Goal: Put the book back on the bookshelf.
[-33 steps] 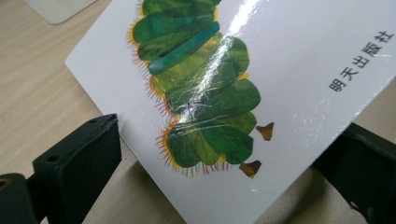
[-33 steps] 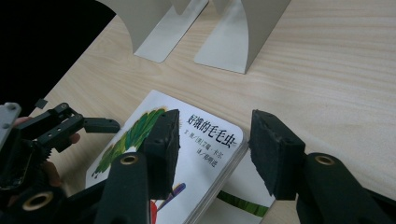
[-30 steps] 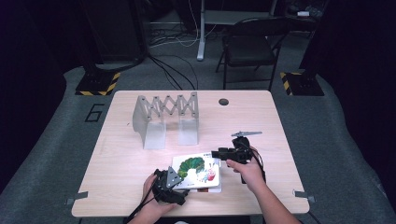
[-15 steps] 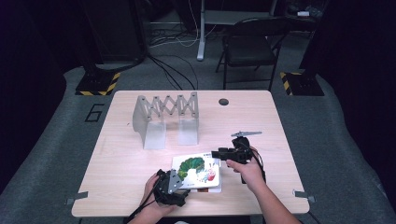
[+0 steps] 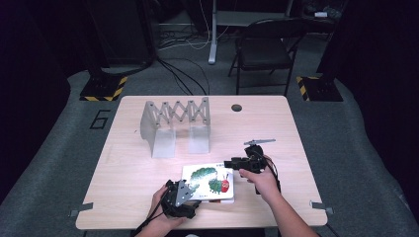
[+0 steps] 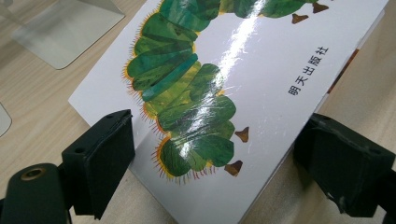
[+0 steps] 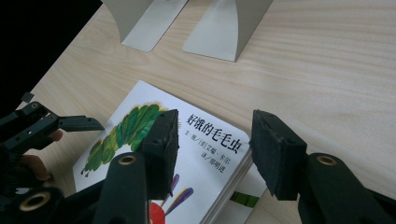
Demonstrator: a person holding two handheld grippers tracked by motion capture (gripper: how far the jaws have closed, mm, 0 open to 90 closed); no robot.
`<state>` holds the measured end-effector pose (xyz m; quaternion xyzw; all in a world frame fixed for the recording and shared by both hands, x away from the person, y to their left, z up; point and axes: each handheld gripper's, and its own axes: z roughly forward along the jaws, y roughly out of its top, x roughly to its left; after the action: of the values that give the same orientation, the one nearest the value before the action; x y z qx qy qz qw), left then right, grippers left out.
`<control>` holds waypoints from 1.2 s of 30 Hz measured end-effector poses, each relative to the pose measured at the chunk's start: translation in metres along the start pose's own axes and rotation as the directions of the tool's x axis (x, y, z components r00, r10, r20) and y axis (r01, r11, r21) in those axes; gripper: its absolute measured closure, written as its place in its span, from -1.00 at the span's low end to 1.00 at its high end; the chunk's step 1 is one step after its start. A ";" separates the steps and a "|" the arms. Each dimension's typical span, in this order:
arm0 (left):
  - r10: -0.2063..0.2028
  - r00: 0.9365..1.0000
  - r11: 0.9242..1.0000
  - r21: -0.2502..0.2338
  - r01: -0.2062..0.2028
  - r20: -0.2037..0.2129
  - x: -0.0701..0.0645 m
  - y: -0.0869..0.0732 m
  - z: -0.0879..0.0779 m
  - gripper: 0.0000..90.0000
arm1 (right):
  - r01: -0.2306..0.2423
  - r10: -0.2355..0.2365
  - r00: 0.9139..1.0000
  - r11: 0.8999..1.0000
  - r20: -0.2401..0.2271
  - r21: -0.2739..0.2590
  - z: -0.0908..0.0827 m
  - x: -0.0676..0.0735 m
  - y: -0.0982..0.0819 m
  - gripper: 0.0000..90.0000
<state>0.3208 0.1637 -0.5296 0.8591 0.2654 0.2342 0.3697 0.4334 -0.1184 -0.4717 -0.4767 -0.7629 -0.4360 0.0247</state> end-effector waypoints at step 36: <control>-0.024 0.999 1.000 0.004 0.024 -0.038 0.002 0.005 0.007 -0.72 | -0.080 0.083 0.996 0.990 -0.020 0.112 0.032 -0.020 0.013 -0.11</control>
<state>0.3276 0.1584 -0.5300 0.8522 0.2830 0.2454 0.3653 0.4659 -0.1081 -0.4924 -0.4998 -0.7656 -0.3974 0.0786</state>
